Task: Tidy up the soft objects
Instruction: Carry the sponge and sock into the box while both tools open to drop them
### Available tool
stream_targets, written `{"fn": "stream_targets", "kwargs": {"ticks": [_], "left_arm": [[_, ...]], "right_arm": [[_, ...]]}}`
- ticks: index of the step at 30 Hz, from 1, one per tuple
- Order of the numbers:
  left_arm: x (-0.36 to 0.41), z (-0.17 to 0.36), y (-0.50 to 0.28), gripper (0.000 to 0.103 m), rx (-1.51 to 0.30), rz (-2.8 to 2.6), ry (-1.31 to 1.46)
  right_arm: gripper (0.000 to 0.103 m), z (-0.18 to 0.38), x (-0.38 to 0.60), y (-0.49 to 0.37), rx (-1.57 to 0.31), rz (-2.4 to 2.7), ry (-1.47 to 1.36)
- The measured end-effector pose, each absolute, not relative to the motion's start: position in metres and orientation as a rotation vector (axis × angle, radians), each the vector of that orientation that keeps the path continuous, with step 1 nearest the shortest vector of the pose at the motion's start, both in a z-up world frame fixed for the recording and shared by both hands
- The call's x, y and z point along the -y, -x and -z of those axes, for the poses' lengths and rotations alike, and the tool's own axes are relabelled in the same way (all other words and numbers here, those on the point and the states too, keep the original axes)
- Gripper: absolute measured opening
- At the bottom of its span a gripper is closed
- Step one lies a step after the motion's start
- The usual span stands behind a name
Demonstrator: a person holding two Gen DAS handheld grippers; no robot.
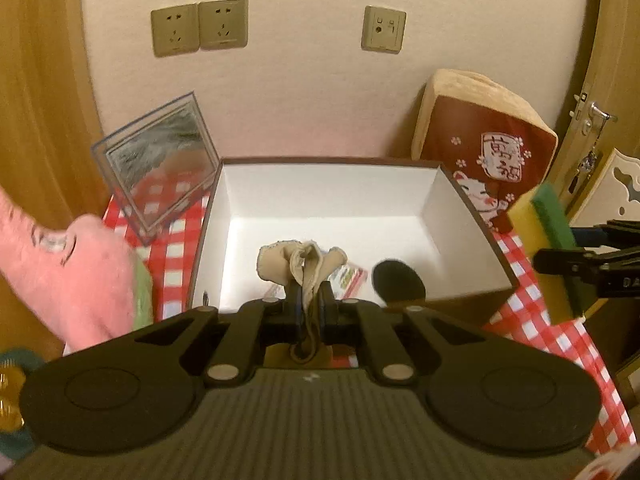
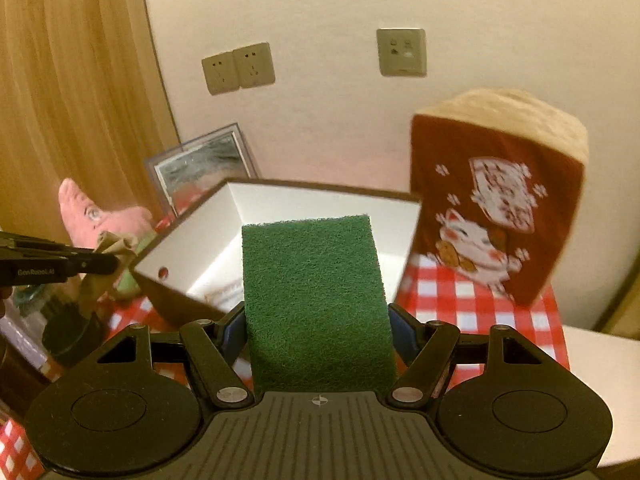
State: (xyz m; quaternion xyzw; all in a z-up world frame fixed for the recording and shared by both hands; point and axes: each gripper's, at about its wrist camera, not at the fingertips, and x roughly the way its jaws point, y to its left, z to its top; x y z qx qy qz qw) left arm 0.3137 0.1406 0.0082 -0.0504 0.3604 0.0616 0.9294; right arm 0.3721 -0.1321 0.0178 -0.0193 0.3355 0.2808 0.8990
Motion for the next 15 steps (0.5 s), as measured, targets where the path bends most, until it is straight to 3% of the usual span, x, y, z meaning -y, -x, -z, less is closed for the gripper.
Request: {"fn": "stream_targets", "kwargs": {"ticks": [15], "left_arm": [[-0.158, 0.010, -0.413, 0.008, -0.835, -0.137, 0.053]], "right_arm": [[0.071, 0.009, 0.087, -0.469, -0.801, -0.555, 0.055]]}}
